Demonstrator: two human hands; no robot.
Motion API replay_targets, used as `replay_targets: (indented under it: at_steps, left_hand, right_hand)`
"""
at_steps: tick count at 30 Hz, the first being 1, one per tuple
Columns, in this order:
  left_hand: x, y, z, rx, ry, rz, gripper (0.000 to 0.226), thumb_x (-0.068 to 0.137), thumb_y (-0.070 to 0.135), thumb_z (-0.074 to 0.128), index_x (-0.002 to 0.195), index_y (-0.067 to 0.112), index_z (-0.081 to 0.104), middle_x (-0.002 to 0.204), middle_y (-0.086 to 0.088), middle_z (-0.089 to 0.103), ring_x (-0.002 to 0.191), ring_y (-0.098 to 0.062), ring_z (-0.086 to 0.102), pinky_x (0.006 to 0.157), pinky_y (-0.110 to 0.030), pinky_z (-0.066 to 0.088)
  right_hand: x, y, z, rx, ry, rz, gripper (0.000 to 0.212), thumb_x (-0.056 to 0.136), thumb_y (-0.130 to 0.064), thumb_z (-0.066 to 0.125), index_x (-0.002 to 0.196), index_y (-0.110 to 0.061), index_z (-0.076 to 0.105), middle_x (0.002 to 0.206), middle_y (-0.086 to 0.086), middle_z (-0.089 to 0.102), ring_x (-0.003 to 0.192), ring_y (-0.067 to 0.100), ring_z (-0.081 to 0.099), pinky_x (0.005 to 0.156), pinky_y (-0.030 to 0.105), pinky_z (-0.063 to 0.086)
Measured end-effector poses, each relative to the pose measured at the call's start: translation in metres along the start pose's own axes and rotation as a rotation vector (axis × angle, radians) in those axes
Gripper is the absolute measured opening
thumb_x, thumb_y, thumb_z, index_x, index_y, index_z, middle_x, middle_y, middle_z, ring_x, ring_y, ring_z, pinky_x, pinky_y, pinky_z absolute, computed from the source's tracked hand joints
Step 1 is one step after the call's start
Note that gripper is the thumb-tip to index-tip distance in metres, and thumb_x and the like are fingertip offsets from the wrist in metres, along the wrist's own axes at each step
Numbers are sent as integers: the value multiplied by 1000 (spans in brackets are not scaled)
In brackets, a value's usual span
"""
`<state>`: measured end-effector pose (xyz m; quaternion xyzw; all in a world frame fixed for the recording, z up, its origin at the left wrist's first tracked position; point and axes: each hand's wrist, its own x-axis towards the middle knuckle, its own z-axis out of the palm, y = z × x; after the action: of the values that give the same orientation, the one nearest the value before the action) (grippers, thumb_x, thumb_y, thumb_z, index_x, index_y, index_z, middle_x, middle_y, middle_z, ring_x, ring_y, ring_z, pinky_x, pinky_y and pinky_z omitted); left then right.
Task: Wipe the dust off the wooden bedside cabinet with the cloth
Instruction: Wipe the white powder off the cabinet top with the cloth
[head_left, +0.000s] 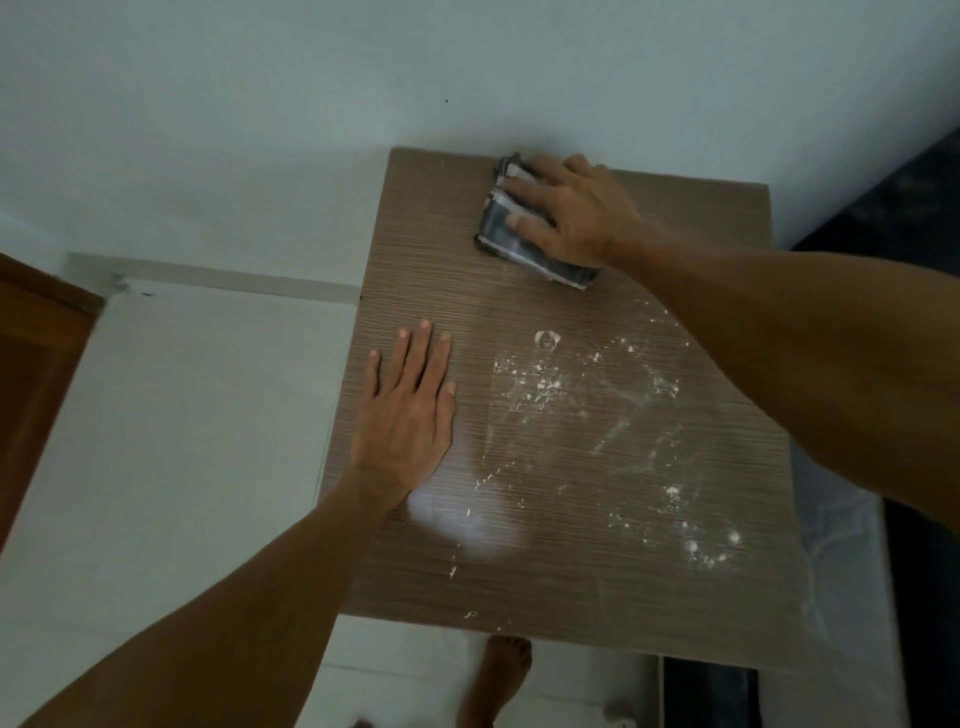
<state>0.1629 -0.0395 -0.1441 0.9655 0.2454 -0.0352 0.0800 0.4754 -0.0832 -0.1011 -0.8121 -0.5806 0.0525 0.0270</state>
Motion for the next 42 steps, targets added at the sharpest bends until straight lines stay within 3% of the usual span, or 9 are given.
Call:
replay_targets:
  at_steps: [3, 5, 8, 11, 20, 27, 35, 42]
  left_hand:
    - [0, 0, 0, -10, 3, 2, 55, 102, 36, 15, 154, 15, 13, 162, -7, 8, 150, -25, 5, 119, -52, 12]
    - [-1, 0, 0, -12, 4, 2, 55, 102, 35, 16, 153, 16, 13, 162, -7, 8, 150, -25, 5, 119, -51, 12]
    - [-1, 0, 0, -7, 13, 1, 54, 102, 34, 18, 153, 16, 15, 162, -7, 10, 150, -25, 7, 120, -50, 11]
    - [-1, 0, -1, -20, 12, 2, 55, 102, 34, 15, 153, 15, 13, 162, -7, 9, 150, -25, 6, 120, -49, 7]
    - [0, -3, -5, -182, 51, 1, 52, 103, 24, 20, 150, 2, 20, 160, -16, 15, 149, -28, 10, 121, -46, 6]
    - [-16, -22, -18, -245, -14, 52, 50, 103, 15, 26, 150, 0, 18, 160, -18, 12, 149, -31, 8, 120, -42, 5]
    - [-65, -22, -21, -189, -78, 85, 52, 103, 19, 25, 151, 2, 15, 161, -16, 8, 149, -31, 6, 120, -44, 5]
    - [-86, -18, -14, -179, -89, 118, 52, 103, 15, 27, 151, 3, 12, 161, -15, 6, 149, -31, 4, 120, -44, 7]
  right_hand:
    - [7, -1, 4, 11, -48, 23, 64, 96, -61, 16, 149, -30, 34, 156, 10, 29, 131, 37, 38, 105, 50, 32]
    - [4, -4, 14, 11, -98, 48, 70, 93, -68, 10, 153, -35, 22, 162, 10, 16, 143, 36, 24, 113, 53, 21]
    - [-11, -17, 30, 1, -103, 68, 75, 89, -75, 10, 154, -39, 8, 164, 9, 0, 149, 35, 5, 118, 55, 6]
    - [-29, -34, 34, 10, -84, 62, 74, 90, -74, 10, 154, -38, 7, 164, 12, -1, 149, 37, 3, 119, 56, 3]
    - [-105, -105, 51, 17, -76, 92, 69, 92, -70, 6, 154, -40, 9, 164, 11, -2, 149, 35, 4, 118, 53, 4]
    - [-173, -173, 60, 41, -70, 97, 69, 93, -68, 6, 154, -38, 13, 163, 13, 5, 148, 35, 10, 118, 51, 5]
    - [-239, -245, 72, 74, -36, 79, 66, 95, -65, 18, 152, -33, 28, 160, 14, 22, 144, 35, 26, 115, 53, 20]
    - [-268, -276, 75, 53, 29, 52, 63, 96, -62, 32, 149, -28, 38, 155, 12, 35, 134, 32, 39, 104, 46, 32]
